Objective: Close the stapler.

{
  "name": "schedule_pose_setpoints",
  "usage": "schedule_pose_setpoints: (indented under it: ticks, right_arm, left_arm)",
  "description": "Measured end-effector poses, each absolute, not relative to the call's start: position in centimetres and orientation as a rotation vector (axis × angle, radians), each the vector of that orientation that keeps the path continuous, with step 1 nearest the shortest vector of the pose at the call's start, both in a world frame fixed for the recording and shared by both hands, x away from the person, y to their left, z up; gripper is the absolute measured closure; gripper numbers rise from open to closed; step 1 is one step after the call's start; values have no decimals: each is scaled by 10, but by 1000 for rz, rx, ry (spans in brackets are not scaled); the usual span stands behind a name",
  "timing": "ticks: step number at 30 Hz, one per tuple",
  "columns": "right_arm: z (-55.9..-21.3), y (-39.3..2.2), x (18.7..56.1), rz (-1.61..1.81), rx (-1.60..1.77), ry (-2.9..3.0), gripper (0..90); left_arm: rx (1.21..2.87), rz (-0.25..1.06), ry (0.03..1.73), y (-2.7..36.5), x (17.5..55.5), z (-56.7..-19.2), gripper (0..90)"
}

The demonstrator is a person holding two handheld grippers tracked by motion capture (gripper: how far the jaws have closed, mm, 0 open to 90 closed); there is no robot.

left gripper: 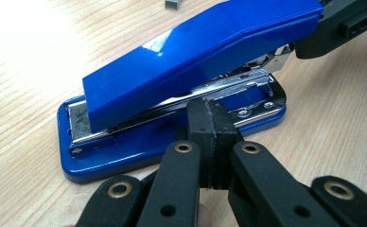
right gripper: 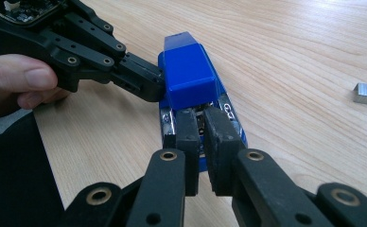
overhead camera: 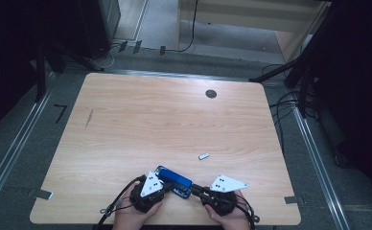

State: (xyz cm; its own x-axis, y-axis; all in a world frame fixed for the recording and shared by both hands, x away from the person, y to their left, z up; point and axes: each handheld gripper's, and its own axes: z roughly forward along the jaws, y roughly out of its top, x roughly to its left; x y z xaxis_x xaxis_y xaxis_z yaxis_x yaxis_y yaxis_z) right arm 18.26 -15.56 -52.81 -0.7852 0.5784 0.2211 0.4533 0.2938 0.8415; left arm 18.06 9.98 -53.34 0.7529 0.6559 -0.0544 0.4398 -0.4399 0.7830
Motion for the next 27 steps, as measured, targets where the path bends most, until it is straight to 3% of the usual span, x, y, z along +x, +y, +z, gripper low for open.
schedule_pose_setpoints:
  ticks: [27]
  right_arm:
    - [-513, -150, 182, 1605, 901, 2326, 900]
  left_arm:
    - [2103, 318, 827, 101, 181, -533, 900]
